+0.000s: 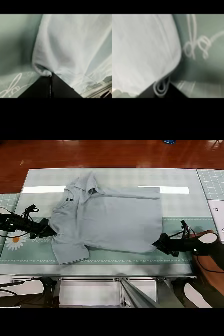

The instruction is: Fold the shirts.

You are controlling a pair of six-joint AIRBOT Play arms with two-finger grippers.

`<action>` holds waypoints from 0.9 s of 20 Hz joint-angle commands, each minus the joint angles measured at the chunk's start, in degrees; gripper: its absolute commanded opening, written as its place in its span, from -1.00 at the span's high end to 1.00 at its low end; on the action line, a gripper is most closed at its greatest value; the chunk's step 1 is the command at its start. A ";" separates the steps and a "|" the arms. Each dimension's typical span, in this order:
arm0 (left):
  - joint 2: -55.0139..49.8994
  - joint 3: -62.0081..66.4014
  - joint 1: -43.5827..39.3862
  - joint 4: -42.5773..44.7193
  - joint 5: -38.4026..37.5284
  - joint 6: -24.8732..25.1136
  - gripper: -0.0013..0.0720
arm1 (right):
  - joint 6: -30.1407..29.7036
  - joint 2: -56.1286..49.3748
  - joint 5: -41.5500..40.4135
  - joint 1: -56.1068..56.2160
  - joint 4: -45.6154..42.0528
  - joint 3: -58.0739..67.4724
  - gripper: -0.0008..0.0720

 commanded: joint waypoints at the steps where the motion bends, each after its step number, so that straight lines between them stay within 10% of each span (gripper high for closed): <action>1: 0.07 0.55 -0.02 -2.49 0.48 0.00 0.92 | -6.86 -5.53 -5.03 4.70 8.46 4.72 0.89; 9: 12.31 27.52 -0.02 -37.66 1.44 3.89 0.92 | 2.45 -5.35 11.76 4.81 -11.80 58.16 0.90; 18: 35.87 51.52 0.46 -22.95 12.13 -0.76 0.93 | 3.85 2.45 27.67 4.81 -28.35 99.25 0.90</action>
